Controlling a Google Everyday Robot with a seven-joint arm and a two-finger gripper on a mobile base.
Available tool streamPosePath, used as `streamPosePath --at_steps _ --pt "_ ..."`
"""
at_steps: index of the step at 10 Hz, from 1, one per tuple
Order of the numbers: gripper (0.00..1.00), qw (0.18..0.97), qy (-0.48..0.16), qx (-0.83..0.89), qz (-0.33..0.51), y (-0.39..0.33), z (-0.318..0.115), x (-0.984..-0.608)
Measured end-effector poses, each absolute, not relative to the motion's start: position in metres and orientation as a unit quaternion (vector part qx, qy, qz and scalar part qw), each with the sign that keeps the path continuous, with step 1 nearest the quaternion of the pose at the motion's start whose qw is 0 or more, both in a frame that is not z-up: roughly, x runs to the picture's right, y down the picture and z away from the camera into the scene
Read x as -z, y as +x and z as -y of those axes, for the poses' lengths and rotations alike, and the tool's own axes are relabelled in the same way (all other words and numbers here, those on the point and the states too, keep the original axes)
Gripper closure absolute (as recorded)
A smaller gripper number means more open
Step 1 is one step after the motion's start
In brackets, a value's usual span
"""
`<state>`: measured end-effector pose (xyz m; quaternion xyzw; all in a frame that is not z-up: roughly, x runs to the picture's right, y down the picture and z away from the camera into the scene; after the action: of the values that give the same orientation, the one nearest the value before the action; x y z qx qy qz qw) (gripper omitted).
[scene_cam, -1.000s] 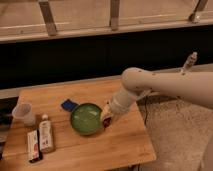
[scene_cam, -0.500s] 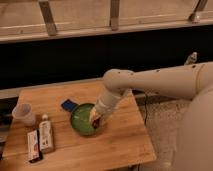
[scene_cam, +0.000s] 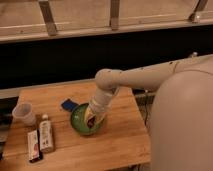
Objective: Place the pepper in the ceramic bowl
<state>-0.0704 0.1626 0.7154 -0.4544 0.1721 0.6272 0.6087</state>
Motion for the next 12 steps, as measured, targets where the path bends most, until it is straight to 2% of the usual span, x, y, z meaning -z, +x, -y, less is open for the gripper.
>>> streamPosePath --at_steps 2,3,6,9,11,12 --pt "1.00 0.598 -0.506 -0.598 -0.174 -0.0830 -0.1706 -0.7153" --pt "0.97 0.597 -0.511 -0.594 -0.173 -0.0851 -0.1715 -0.7147" --pt "0.69 0.597 -0.511 -0.594 -0.173 -0.0847 -0.1713 -0.7148" --pt "0.36 0.596 -0.511 -0.595 -0.173 -0.0840 -0.1712 -0.7149" --pt "0.22 0.596 -0.511 -0.595 -0.173 -0.0838 -0.1712 -0.7149" --pt "0.20 0.596 -0.511 -0.595 -0.173 -0.0837 -0.1712 -0.7150"
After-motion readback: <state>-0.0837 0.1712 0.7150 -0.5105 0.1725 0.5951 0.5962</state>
